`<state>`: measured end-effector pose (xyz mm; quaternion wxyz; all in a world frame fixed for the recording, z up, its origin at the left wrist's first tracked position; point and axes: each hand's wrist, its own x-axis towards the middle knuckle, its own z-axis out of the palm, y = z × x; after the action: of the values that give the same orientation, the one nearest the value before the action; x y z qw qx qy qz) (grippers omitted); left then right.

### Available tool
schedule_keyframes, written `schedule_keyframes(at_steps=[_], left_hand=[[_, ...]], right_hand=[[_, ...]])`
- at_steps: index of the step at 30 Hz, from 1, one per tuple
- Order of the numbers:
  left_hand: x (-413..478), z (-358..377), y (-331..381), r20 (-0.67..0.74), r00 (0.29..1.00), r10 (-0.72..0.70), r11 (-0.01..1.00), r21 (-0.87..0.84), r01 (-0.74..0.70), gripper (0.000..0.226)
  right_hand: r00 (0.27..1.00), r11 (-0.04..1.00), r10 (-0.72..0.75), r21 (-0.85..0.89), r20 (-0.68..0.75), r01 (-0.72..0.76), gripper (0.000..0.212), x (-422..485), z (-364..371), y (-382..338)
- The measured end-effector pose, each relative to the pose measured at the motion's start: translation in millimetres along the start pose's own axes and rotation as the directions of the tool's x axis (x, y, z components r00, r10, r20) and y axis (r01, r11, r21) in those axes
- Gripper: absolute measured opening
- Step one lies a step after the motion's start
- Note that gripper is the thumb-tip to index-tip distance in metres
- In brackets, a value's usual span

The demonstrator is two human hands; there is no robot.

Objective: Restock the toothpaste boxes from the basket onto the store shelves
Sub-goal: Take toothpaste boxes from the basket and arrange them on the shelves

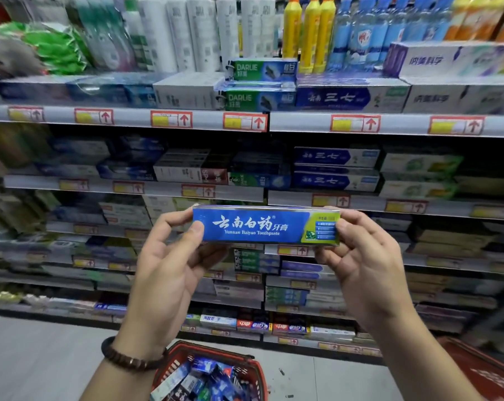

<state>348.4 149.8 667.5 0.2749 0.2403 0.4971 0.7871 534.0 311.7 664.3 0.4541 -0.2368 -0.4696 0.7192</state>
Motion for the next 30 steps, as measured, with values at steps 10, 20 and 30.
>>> schedule_keyframes(at_steps=[10,20,30], left_hand=[[4.8,14.1,-11.1,-0.032,0.999,0.039,0.992,0.121,-0.035,0.046],[10.0,12.8,-3.5,-0.029,0.996,0.085,0.991,0.109,-0.082,0.037],[17.7,2.8,-6.4,0.208,0.973,0.096,0.979,0.157,-0.131,0.045]], right_hand=[[0.992,0.995,-0.092,0.02,-0.084,0.094,0.039,-3.5,-9.4,-8.4],[0.952,0.973,-0.23,-0.032,-0.202,0.228,0.038,-17.7,-2.4,-2.1],[0.929,0.95,-0.294,-0.177,-0.223,0.258,0.039,-42.4,-4.2,3.3]])
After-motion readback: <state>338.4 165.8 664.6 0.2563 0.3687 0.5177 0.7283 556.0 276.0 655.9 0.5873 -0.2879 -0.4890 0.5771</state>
